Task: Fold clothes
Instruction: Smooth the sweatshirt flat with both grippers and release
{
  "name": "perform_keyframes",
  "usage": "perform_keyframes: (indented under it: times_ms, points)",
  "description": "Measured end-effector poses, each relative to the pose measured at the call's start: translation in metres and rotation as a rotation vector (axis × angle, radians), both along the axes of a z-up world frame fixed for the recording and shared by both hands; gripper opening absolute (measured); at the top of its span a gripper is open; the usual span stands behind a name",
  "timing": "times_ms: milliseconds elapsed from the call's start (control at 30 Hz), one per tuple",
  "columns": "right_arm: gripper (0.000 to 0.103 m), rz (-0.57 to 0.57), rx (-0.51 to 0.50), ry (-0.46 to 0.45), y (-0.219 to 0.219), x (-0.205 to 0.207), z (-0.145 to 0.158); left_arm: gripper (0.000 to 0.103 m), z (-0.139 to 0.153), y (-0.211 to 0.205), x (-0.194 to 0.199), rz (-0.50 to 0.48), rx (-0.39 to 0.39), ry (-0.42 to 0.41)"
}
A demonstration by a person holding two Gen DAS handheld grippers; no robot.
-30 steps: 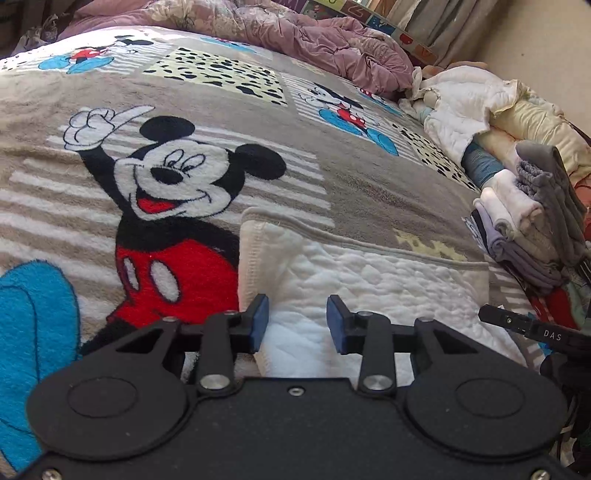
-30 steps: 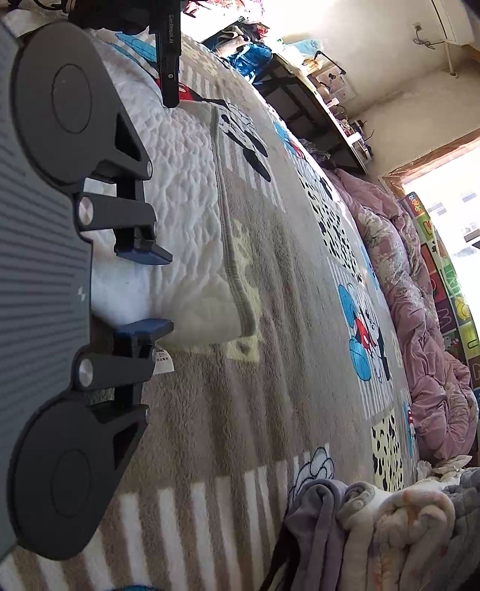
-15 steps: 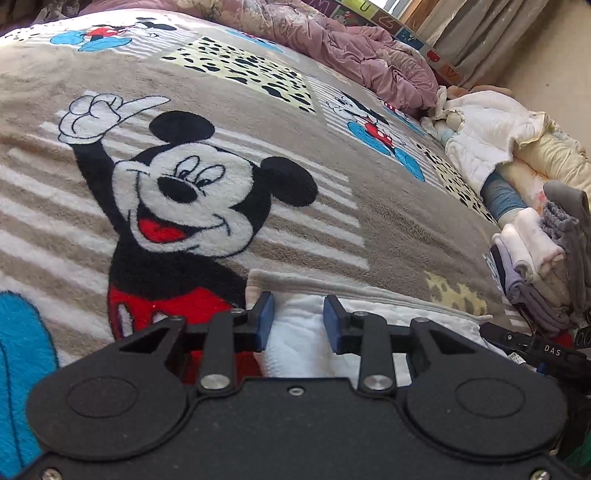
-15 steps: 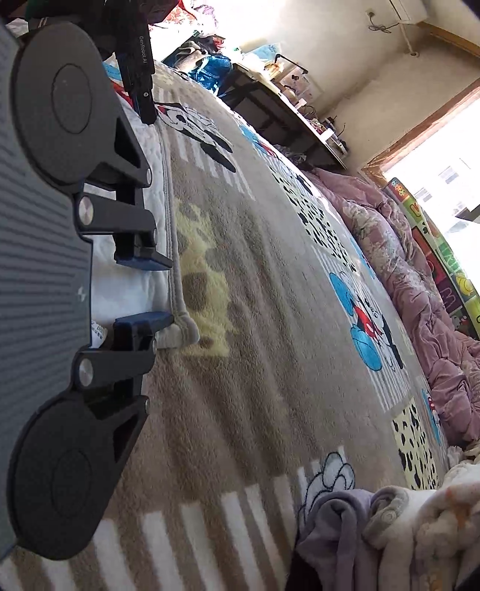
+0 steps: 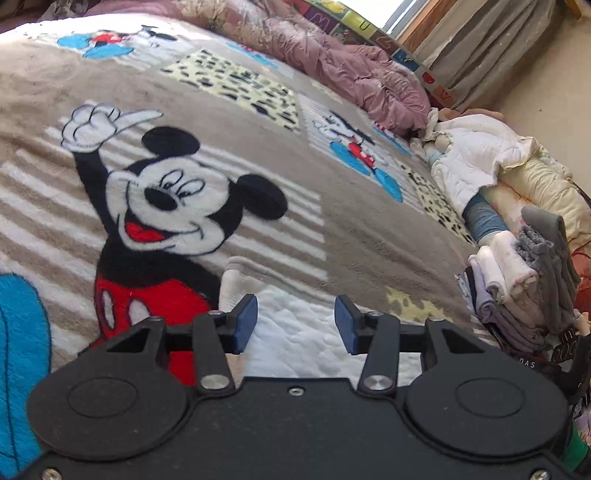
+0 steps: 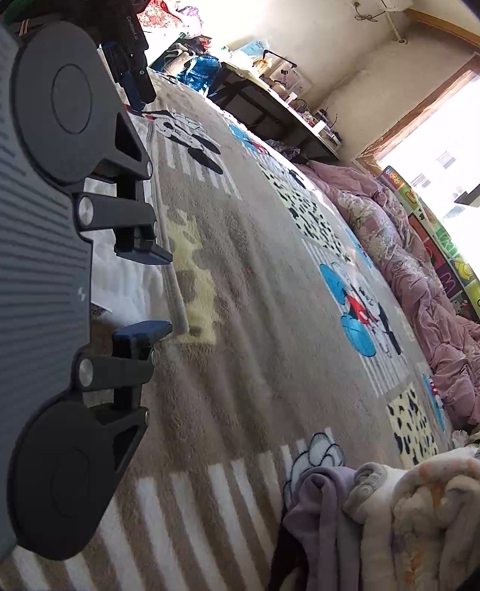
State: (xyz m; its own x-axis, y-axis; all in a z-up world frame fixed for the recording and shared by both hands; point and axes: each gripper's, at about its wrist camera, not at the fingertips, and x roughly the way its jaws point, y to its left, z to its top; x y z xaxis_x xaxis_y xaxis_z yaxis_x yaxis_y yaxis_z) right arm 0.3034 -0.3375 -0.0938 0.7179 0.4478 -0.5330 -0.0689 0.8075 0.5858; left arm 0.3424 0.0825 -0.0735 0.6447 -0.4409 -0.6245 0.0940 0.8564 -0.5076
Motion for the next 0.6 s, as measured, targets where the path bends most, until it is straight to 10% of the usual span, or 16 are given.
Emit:
perform_keyframes:
  times_ms: [200, 467, 600]
  points:
    - [0.027, 0.001, -0.058, -0.003, 0.001, -0.010, 0.004, 0.046, 0.027, -0.013, -0.019, -0.031, 0.079, -0.066]
    - [0.026, 0.163, -0.152, -0.239, 0.031, -0.145, 0.046, 0.046, 0.053, -0.031, -0.104, -0.089, 0.098, -0.123]
    - [0.022, 0.135, -0.174, -0.002, 0.041, -0.139, -0.002, 0.046, 0.027, -0.029, -0.139, -0.024, 0.080, -0.047]
